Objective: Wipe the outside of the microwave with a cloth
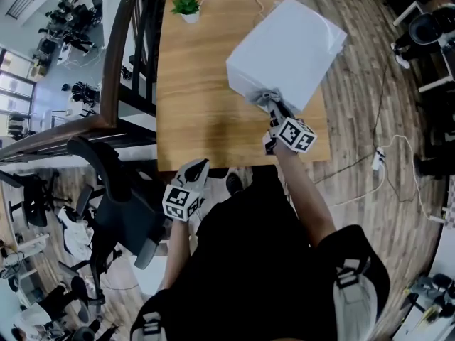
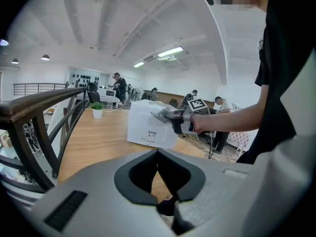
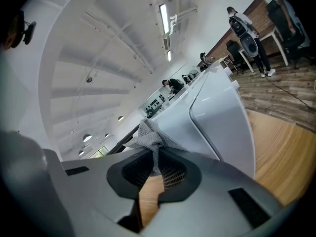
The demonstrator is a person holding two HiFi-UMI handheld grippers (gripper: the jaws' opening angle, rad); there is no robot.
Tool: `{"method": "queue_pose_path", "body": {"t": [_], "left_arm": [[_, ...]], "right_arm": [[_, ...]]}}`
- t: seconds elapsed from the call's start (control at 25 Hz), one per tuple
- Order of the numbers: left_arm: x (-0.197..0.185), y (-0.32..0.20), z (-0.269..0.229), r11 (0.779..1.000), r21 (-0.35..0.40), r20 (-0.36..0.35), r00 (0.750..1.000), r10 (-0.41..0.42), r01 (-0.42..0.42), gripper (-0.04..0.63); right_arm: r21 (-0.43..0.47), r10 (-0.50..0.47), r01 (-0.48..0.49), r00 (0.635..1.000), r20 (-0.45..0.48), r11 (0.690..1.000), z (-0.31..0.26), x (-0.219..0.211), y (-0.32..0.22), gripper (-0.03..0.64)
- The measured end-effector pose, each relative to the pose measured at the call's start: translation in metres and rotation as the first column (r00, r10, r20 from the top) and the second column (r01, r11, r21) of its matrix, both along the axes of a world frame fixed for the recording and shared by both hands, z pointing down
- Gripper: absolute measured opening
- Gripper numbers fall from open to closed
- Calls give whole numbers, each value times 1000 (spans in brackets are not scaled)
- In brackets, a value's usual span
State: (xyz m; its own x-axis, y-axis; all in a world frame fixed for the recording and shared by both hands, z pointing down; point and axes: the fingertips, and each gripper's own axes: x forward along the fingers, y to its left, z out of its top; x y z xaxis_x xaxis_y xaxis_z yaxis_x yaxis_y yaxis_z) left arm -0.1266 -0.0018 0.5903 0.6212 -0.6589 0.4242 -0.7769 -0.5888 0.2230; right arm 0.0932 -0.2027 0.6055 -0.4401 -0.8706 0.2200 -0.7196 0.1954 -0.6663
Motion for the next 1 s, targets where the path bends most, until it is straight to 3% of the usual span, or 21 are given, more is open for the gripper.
{"method": "queue_pose_path", "body": {"t": [1.0], "left_arm": [[-17,-1,3,997,-10,-1,997,-71,71,2]], "right_arm": [[-6,-66,66,998,-11,998,0,-55,-41,29]]}}
